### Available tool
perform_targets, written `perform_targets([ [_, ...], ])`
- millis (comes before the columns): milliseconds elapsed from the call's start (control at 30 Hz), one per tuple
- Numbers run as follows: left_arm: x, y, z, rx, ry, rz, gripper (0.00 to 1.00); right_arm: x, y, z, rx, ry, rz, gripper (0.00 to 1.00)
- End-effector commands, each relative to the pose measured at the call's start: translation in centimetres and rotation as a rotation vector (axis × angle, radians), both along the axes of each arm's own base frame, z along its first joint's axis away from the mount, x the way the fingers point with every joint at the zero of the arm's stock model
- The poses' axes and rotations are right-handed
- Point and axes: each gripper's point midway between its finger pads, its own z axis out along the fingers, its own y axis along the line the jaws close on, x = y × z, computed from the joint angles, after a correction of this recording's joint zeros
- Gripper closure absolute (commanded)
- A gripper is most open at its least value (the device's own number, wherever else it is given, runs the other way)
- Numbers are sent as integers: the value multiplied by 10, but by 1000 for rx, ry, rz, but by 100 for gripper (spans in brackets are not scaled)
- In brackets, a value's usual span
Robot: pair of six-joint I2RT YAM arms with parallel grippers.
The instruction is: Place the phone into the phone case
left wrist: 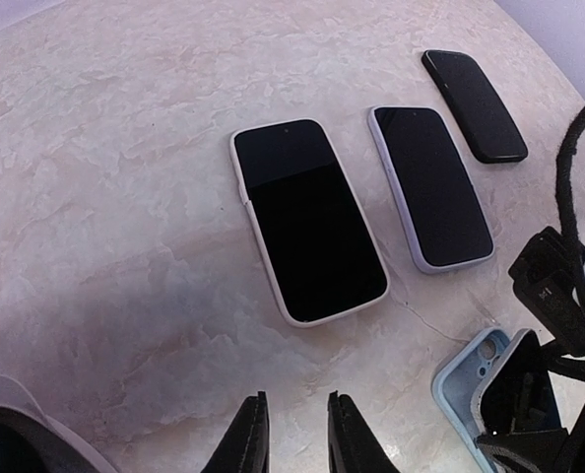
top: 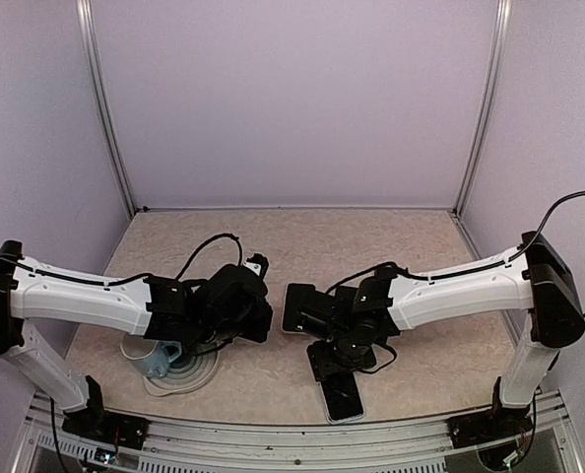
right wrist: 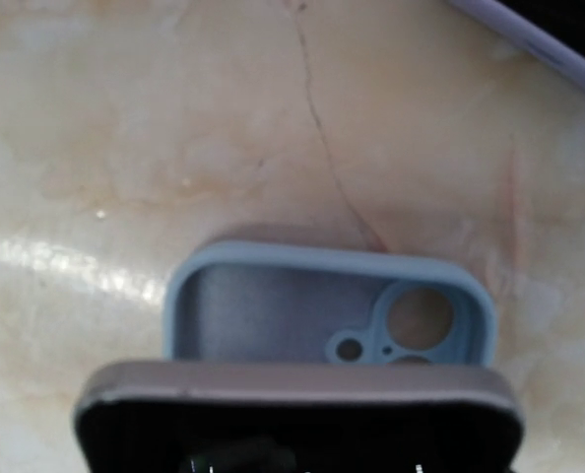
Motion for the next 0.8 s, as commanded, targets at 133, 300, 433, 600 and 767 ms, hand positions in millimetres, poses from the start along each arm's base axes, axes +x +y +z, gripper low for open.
perform_targets([
  [133, 2, -4, -3, 20, 3, -21, 59, -1, -15, -11, -41, 55, 39, 5],
  [300, -8, -12, -7, 5, 29, -69, 48, 5, -12, 11, 4, 26, 95, 1],
  [433, -31, -40, -15, -28, 88, -176, 40, 15, -27, 23, 125, 20, 126, 1],
  [600, -43, -80, -42, -123, 204, -262, 43, 33, -31, 19, 274, 15, 183, 17],
  [767, -47, -108, -63, -197, 301, -304, 64, 23, -27, 6, 383, 64, 213, 34],
])
